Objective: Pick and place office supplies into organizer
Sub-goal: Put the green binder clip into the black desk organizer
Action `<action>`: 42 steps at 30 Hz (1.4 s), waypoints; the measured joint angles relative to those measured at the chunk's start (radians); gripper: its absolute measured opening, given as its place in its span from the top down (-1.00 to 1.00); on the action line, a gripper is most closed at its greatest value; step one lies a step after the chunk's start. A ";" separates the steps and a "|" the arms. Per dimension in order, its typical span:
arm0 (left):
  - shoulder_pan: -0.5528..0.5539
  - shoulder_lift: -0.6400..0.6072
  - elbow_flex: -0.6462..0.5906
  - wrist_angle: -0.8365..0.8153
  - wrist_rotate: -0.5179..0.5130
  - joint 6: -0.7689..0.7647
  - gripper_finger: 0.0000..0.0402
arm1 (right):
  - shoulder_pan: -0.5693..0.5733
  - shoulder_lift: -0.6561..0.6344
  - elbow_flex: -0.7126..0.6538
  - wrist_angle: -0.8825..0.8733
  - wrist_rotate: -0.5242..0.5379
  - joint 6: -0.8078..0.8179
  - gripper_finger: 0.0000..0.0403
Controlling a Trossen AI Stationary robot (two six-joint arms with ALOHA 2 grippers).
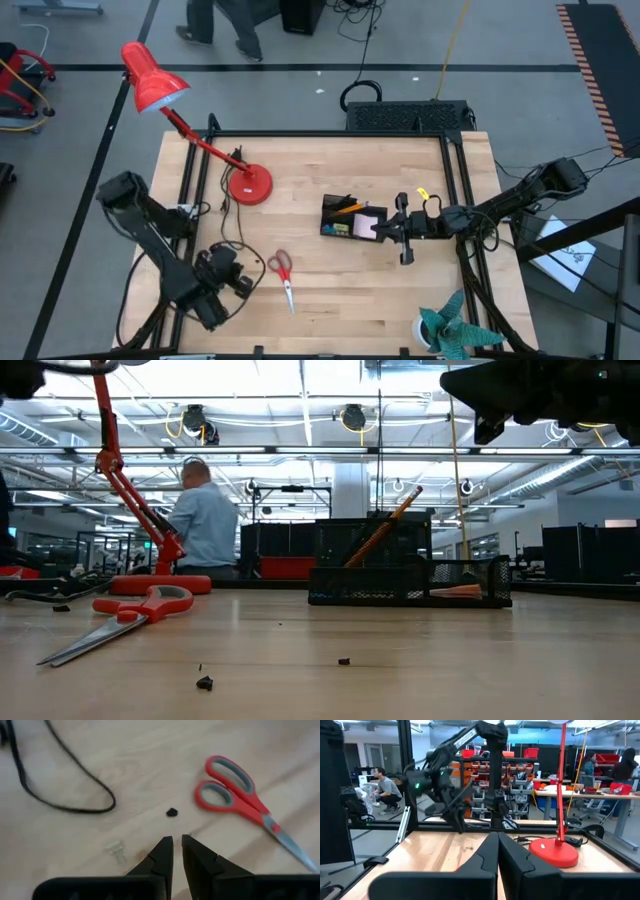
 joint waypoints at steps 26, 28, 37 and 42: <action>0.043 0.094 0.014 -0.126 0.240 -0.163 0.77 | 0.000 -0.015 0.000 -0.005 0.000 -0.006 1.00; 0.052 0.080 0.014 -0.119 0.265 -0.134 0.77 | 0.000 -0.015 0.000 -0.005 0.000 -0.006 1.00; 0.109 0.072 0.014 -0.058 0.344 0.060 0.77 | 0.000 -0.015 0.000 -0.007 0.000 0.014 1.00; 0.156 0.072 0.014 -0.059 0.340 0.171 0.77 | 0.000 -0.015 0.000 -0.007 0.000 0.014 1.00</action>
